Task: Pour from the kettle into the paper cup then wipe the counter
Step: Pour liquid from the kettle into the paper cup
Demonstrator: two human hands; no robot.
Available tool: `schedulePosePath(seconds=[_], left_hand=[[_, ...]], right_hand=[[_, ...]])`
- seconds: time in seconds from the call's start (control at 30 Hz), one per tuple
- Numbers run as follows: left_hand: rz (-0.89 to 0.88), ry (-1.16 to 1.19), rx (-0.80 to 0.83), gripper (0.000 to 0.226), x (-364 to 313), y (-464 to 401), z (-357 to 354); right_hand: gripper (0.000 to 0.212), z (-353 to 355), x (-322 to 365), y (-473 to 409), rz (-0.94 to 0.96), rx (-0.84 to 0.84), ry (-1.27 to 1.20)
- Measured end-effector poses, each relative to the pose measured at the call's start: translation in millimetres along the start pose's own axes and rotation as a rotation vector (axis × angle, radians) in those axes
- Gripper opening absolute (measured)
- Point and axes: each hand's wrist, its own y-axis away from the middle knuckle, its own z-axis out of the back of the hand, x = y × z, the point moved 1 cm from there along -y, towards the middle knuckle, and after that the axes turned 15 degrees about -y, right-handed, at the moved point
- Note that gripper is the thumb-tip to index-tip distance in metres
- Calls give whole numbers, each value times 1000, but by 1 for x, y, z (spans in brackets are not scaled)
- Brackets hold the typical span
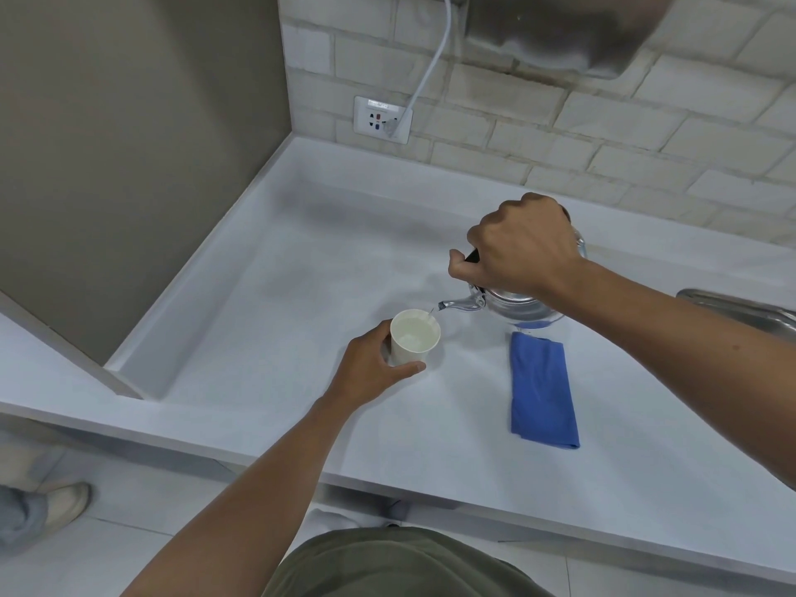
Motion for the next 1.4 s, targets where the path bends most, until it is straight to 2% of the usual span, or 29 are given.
schedulePosePath(seconds=[1.4], left_hand=[[-7,26,-2,71,-3,2,3]], right_hand=[[51,0,3,-4,14,-35,-5]])
